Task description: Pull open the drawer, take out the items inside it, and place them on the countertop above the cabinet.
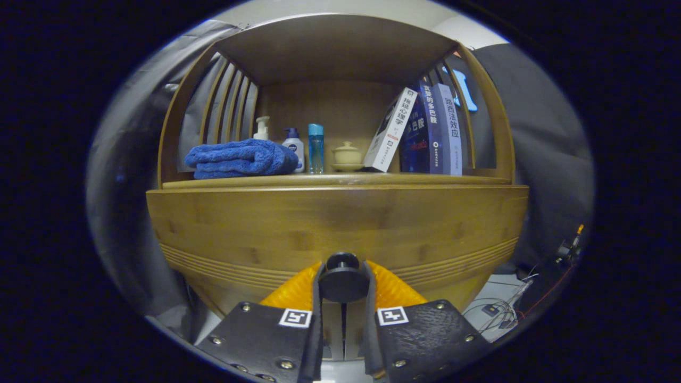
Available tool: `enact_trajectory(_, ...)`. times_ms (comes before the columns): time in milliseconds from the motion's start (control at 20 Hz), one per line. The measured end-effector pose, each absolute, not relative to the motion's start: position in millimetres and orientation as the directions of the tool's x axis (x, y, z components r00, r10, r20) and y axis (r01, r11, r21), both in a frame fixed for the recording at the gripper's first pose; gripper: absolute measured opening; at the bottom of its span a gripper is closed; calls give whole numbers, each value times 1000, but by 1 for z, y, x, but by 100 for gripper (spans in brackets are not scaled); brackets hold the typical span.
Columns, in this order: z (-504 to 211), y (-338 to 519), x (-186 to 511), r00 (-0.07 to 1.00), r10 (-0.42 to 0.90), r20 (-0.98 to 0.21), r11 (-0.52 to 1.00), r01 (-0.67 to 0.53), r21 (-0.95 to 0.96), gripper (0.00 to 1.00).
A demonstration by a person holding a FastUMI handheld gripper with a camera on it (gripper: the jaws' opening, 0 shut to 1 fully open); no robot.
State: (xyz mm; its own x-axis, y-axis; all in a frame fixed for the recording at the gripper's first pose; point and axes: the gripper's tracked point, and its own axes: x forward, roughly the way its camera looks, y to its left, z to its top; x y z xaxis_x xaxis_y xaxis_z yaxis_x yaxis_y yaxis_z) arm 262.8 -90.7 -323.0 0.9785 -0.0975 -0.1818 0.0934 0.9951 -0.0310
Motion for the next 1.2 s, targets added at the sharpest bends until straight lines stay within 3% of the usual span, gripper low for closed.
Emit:
enact_trajectory(650,-337,-82,102,971,-73,-229,997,70,-22,31)
enact_trajectory(800,-369,-80,58,944,-70,-323,994,38,-106,13)
enact_trajectory(900,-349,-90,54,966,-85,-243,984,43,-174,13)
enact_trajectory(1150,-277,-89,49,983,-100,-156,993,89,-73,14)
enact_trajectory(1200,-266,-90,51,984,-102,-146,993,94,-67,18)
